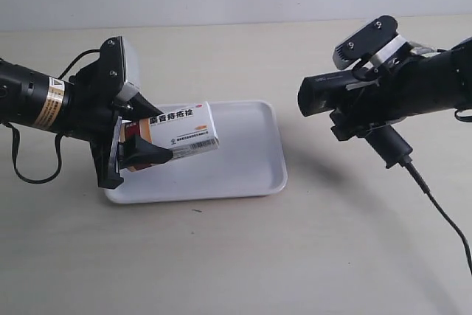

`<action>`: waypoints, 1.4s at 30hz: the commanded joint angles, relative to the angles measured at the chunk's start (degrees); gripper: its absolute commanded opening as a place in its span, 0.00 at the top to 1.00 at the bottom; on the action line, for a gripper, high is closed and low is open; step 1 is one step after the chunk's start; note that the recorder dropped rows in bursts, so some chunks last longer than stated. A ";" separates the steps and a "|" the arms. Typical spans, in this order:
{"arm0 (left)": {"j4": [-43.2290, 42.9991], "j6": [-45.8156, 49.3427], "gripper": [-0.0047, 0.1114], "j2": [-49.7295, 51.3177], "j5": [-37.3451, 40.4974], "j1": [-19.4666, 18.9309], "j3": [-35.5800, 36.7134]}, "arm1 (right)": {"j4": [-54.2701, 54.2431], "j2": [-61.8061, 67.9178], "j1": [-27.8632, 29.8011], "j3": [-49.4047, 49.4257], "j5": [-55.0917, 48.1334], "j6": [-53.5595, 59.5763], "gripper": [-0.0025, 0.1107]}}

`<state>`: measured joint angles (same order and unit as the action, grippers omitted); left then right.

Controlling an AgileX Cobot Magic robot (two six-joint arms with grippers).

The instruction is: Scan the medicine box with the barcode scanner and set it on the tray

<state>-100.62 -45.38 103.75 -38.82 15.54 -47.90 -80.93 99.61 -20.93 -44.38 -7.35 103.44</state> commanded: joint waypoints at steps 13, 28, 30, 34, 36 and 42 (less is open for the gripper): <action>0.68 -1.53 0.96 0.94 1.41 -0.19 -0.40 | 2.11 0.60 -7.44 -0.06 11.92 1.67 0.98; 17.78 3.60 0.96 7.55 4.25 -0.19 -0.95 | 2.76 7.42 -7.79 -5.18 18.15 -12.30 0.98; 17.53 3.20 0.96 8.54 4.25 -0.19 -1.33 | 2.64 9.75 -7.79 -6.59 18.15 -14.75 0.98; 17.53 2.94 0.96 9.62 4.97 -0.19 -1.60 | 2.20 13.52 -7.79 -8.79 18.27 -16.70 0.98; 17.53 2.94 0.96 9.60 5.87 -0.19 -1.60 | 1.98 15.02 -7.79 -9.43 18.27 -16.70 0.98; 17.40 3.08 0.95 9.60 6.15 -0.19 -1.60 | 1.87 17.56 -7.79 -10.55 18.04 -17.12 0.98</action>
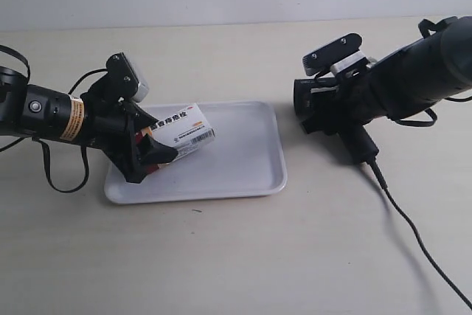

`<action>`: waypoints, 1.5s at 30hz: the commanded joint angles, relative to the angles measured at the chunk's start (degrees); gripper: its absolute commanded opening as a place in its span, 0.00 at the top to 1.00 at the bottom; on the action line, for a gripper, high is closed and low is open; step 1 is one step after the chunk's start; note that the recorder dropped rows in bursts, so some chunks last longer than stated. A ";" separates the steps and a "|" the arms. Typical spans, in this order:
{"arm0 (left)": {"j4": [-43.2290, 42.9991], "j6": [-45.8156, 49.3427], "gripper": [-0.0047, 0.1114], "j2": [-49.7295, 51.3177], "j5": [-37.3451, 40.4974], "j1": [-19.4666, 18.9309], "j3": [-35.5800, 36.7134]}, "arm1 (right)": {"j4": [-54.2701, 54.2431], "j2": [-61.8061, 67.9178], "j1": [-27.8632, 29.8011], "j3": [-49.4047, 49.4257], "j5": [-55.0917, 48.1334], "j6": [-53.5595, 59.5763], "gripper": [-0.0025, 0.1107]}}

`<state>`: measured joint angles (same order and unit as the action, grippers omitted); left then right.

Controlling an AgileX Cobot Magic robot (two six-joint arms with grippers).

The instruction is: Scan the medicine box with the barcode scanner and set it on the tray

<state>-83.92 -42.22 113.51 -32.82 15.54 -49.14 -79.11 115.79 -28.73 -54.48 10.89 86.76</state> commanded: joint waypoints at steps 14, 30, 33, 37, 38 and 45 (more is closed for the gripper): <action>-1.32 0.14 0.33 -0.16 0.76 -0.19 -0.36 | 0.05 1.41 0.01 -0.45 -0.53 -4.45 0.74; -7.23 -5.43 0.06 -5.72 -0.27 -0.27 -0.36 | -0.38 -5.59 0.01 0.41 -5.41 -6.18 0.21; -12.85 -12.22 0.06 -9.81 -0.27 -0.27 -0.36 | -0.38 -10.39 0.01 2.02 -5.41 -5.93 0.21; -16.03 -22.48 0.06 -16.58 -0.38 -0.27 -0.22 | -0.38 -20.12 0.01 5.53 -5.04 -5.82 0.21; -16.03 -24.26 0.06 -18.43 -0.53 -0.27 0.20 | -0.38 -23.40 0.01 6.65 -4.92 -5.82 0.21; -16.03 -30.37 0.43 -30.59 -2.99 -0.27 4.09 | -0.38 -48.16 0.01 14.60 -6.88 -5.82 0.41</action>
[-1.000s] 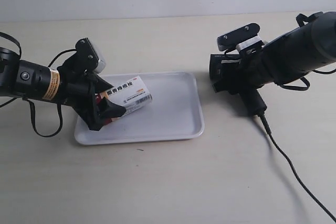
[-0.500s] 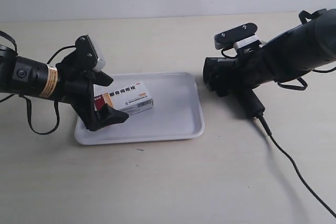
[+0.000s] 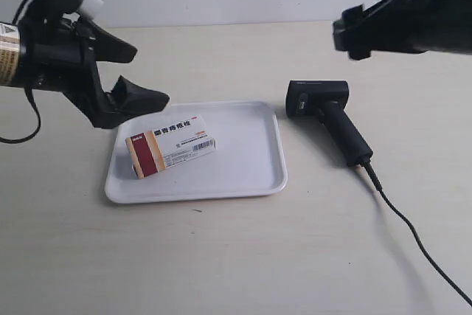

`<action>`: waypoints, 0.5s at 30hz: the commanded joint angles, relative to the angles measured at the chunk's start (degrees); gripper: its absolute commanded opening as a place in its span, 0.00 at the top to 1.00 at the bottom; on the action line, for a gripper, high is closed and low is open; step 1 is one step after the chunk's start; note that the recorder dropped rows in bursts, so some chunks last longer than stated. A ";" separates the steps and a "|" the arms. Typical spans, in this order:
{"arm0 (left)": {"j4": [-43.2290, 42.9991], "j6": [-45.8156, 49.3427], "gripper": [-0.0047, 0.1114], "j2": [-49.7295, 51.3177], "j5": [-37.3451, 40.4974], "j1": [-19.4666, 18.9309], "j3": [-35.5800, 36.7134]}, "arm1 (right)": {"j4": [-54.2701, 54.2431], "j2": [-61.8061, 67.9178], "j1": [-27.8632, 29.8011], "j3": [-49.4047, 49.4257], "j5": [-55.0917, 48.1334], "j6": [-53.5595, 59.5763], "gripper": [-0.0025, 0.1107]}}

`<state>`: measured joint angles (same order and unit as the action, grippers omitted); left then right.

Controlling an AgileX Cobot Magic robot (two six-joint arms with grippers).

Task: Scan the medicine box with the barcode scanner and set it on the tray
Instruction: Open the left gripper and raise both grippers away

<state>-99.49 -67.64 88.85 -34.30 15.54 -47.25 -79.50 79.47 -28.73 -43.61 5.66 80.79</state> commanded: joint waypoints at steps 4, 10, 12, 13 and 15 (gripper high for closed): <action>-0.45 -9.97 0.94 -12.09 -1.51 -0.27 6.44 | 0.00 -24.94 0.01 9.06 -3.05 -0.98 0.72; 5.17 -11.88 0.93 -23.56 1.98 -0.27 15.79 | 0.00 -38.44 0.01 16.75 -6.04 -4.70 0.98; 7.80 -11.60 0.94 -28.98 5.56 -0.27 20.01 | 0.00 -41.40 0.01 18.53 -6.58 -5.70 0.98; 9.12 -11.60 0.94 -31.40 7.53 -0.27 22.21 | 0.00 -42.37 0.01 18.98 -6.58 -5.91 0.98; 11.83 -11.60 0.94 -38.00 11.83 -0.27 26.59 | 0.00 -44.41 0.01 19.17 -6.58 -5.91 0.98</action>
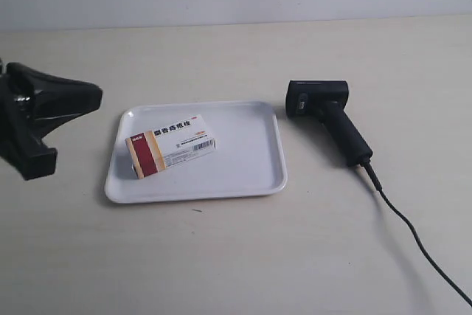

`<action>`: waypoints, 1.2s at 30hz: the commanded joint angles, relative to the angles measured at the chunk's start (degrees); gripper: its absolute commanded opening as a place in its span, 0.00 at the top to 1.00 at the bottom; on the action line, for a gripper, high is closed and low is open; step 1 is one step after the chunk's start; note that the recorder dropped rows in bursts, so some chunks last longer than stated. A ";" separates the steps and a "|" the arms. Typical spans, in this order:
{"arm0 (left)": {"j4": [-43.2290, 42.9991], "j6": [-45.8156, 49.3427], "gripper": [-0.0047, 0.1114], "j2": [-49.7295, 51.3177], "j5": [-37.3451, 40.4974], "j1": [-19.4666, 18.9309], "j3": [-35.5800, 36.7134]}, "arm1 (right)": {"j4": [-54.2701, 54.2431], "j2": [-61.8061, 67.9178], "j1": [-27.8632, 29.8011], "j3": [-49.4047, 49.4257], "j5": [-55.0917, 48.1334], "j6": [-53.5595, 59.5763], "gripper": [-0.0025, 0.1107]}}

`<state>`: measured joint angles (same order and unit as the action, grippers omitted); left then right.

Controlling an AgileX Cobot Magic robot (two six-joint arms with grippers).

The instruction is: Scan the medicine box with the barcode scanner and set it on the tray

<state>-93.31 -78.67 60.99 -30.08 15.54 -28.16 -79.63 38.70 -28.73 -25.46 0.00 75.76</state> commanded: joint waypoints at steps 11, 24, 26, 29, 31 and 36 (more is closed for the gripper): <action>8.67 -3.20 0.94 -41.68 7.82 -0.27 20.19 | 0.13 -7.41 0.01 1.03 -0.82 -0.88 0.98; 5.58 -2.72 0.94 -56.76 27.97 -8.40 23.69 | 0.13 -7.41 0.01 1.03 0.44 -0.88 0.98; 5.53 -2.72 0.94 -59.47 28.12 -13.92 25.35 | 0.13 -7.41 0.01 1.03 0.44 -0.88 0.98; 5.64 -2.72 0.94 -60.99 27.87 -19.89 26.56 | 0.13 -7.41 0.01 1.03 0.44 -0.88 0.98; 5.80 -2.72 0.94 -60.99 27.42 -21.14 27.00 | 0.13 -7.41 0.01 1.03 0.44 -0.88 0.98; 5.68 -2.72 0.94 -60.99 25.46 -21.55 28.16 | 0.13 -7.41 0.01 1.03 0.44 -0.88 0.98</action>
<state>-88.07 -80.95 0.37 -3.73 -5.77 -0.52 -79.63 31.52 -28.73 -24.70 0.00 74.89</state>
